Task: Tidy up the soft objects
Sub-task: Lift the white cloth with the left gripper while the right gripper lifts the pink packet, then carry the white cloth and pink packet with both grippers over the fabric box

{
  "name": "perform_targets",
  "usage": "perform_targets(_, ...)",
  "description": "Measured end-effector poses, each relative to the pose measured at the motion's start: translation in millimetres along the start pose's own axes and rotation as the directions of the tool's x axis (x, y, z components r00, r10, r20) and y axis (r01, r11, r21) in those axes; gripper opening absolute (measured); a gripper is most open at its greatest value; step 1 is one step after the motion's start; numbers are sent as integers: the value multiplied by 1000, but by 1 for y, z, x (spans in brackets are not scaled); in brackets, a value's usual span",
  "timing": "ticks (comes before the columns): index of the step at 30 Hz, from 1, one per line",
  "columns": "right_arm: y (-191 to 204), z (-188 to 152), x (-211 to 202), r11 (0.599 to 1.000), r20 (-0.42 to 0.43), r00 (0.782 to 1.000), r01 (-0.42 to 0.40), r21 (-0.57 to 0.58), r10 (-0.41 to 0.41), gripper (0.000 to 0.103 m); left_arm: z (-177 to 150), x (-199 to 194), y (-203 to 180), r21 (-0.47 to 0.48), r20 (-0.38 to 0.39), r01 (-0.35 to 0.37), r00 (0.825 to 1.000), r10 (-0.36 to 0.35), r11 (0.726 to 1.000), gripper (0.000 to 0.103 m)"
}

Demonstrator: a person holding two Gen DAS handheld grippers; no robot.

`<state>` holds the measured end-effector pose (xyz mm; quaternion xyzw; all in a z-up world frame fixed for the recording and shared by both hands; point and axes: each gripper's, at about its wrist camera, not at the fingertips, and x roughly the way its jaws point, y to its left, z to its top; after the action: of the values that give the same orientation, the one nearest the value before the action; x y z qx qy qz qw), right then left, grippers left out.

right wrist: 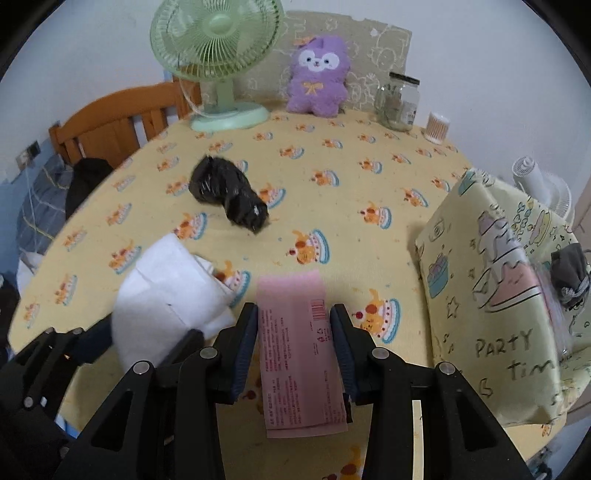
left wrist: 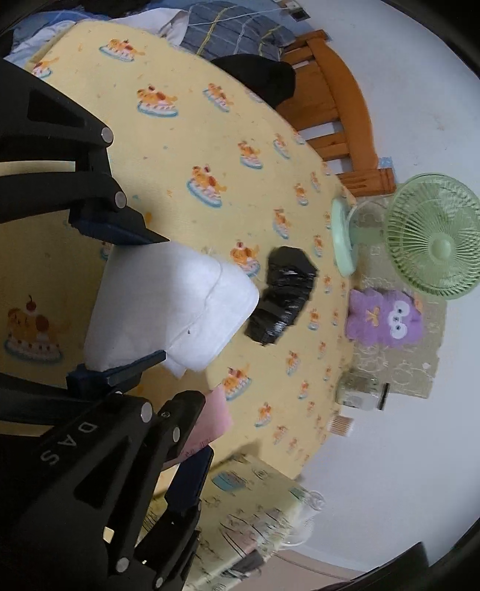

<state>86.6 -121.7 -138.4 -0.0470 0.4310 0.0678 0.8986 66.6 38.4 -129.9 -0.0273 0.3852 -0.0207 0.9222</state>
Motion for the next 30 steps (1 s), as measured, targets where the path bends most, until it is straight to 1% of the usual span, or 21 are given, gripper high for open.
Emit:
perform_targets(3, -2, 6, -13, 1000, 34, 999, -5, 8, 4, 44, 8, -12, -3, 1, 31, -3, 1000, 3, 1000, 53)
perform_targets(6, -2, 11, -29, 1000, 85, 996, -1, -9, 2, 44, 13, -23, -8, 27, 60, -1, 998, -1, 1000, 53)
perform_targets(9, -5, 15, -40, 1000, 113, 993, -12, -11, 13, 43, 19, -33, -12, 47, 88, -10, 996, 6, 999, 53)
perform_targets(18, -15, 28, -73, 1000, 169, 986, -9, -3, 10, 43, 38, -59, -22, 53, 138, -5, 990, -2, 999, 53)
perform_targets(30, -39, 48, -106, 1000, 223, 975, 4, 11, -7, 44, 65, -82, -49, 75, 194, 6, 981, -20, 997, 53)
